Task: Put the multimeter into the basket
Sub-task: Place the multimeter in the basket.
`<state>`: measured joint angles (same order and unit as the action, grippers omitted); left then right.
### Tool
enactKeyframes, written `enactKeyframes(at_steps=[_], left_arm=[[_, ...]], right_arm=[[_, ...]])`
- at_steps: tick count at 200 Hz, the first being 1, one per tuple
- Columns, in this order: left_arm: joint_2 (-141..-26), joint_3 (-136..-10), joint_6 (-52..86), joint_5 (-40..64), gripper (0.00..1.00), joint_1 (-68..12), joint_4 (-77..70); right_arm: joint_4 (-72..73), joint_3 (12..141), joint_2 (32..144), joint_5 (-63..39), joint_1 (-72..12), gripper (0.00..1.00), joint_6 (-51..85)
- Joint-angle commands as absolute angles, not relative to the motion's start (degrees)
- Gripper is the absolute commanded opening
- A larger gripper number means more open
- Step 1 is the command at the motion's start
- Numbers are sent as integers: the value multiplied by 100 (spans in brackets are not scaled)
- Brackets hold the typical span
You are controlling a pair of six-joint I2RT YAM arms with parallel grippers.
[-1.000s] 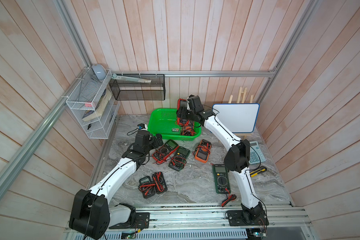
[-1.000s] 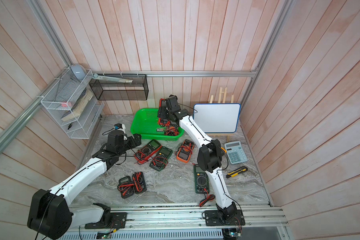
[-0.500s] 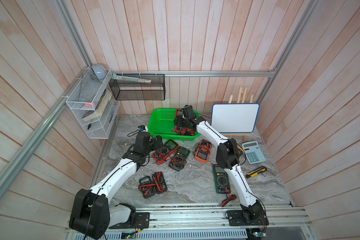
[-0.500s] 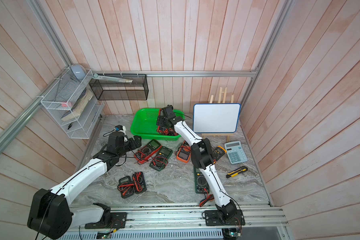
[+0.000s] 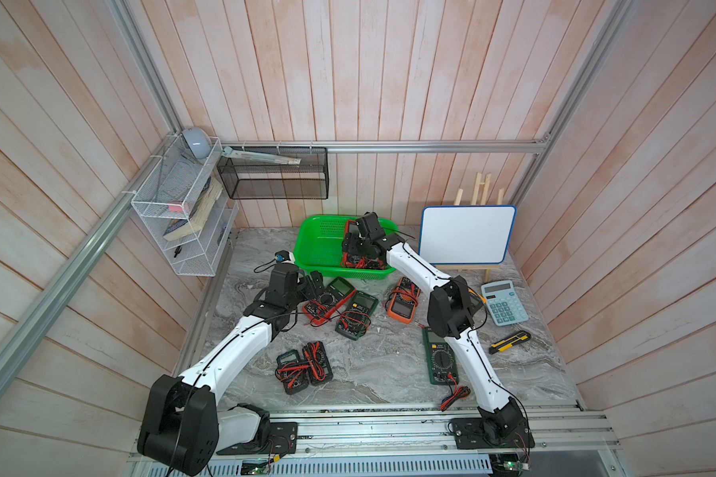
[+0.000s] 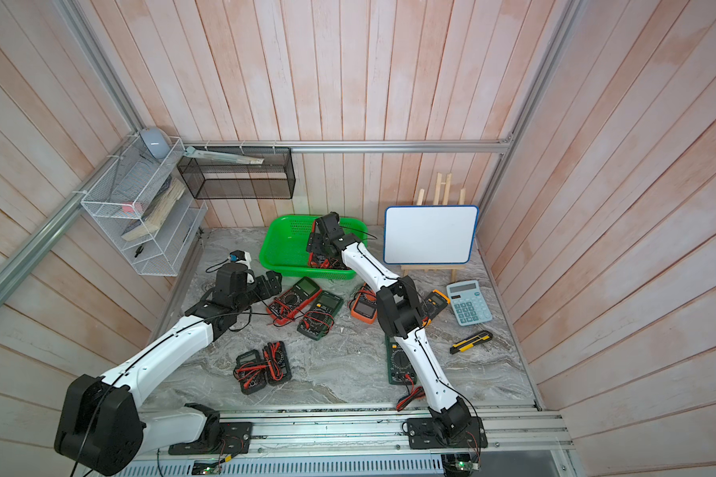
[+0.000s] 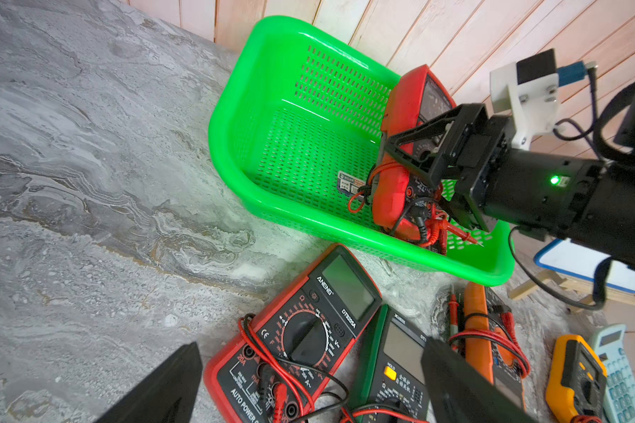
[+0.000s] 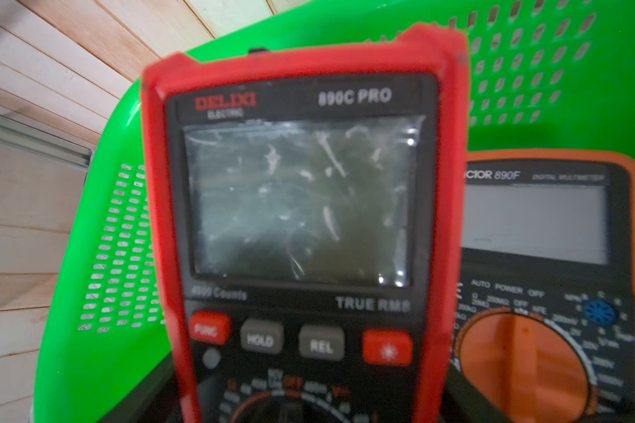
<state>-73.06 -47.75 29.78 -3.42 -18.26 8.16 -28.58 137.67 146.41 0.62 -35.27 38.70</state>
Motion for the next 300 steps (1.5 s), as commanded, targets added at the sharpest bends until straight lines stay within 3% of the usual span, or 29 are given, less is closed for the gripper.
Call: enactKeyframes(at_steps=[1,28,72,99,155,175,300], left_arm=[[-7347,-4693,2980,-308,100,-1802,778],[-7375,-4702,2976,-308,100,-1802,776],[-7375,-4703,2964,-319,100,-1800,775],[-7386,-4703,2962,-309,100,-1801,775],[-7374,-4755,2960,-291,100,-1801,809],[-7374,-4781,2949,-276,100,-1799,835],[-7313,-4999,2778,-467,100,-1707,905]], right_arm=[[-2845,13726,14646,254,-3560,23,3959],[-2988,13778,14786,220,-3533,28,3964],[-3163,13783,14893,316,-3522,69,3959],[-3160,13791,14886,360,-3522,87,3973],[-3182,13799,14831,365,-3520,89,3962],[-3164,13791,14792,314,-3524,98,3935],[-2935,13656,14328,102,-3542,98,3654]])
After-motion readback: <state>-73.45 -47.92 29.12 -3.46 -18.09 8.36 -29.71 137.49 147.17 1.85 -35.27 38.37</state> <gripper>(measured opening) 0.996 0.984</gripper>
